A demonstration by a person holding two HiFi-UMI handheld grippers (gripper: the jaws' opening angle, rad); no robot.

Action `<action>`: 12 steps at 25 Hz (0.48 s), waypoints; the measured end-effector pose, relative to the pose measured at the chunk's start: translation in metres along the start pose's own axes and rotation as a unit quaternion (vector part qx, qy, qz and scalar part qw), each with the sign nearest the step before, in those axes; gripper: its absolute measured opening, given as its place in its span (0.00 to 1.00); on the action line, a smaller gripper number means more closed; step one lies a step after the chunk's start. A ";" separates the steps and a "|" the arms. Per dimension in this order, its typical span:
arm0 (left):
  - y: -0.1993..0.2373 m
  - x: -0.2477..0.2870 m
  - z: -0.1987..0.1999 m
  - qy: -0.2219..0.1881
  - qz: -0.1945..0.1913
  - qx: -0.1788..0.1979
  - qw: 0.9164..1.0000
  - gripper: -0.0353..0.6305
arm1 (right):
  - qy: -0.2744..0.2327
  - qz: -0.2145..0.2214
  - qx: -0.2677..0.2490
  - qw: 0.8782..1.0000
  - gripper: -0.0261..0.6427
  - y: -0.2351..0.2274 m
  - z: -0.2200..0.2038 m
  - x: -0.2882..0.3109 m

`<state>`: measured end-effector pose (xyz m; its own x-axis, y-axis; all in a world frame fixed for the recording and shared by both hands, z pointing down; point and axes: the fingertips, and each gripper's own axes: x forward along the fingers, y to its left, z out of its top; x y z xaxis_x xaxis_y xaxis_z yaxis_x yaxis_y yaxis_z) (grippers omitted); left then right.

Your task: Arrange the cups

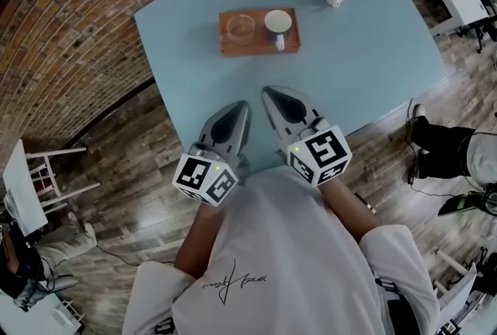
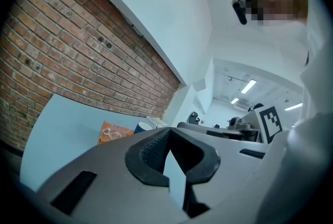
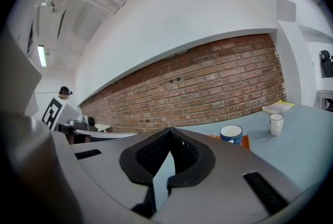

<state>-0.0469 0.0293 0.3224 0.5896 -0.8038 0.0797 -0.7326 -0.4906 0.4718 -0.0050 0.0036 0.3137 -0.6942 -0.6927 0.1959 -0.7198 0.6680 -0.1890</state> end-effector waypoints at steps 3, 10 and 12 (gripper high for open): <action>0.000 0.002 0.004 -0.005 0.001 0.002 1.000 0.06 | -0.004 0.011 0.001 1.000 0.07 0.002 0.007 -0.006; 0.004 0.008 0.007 0.003 0.009 0.054 0.998 0.06 | -0.001 0.023 0.007 1.000 0.07 -0.010 0.004 -0.008; 0.009 0.009 0.004 0.011 0.016 0.063 0.998 0.06 | -0.004 0.031 0.007 0.999 0.07 -0.009 0.003 -0.009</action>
<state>-0.0500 0.0162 0.3237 0.5719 -0.8127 0.1117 -0.7869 -0.5050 0.3547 0.0076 0.0027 0.3109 -0.7371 -0.6525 0.1756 -0.6756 0.7056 -0.2139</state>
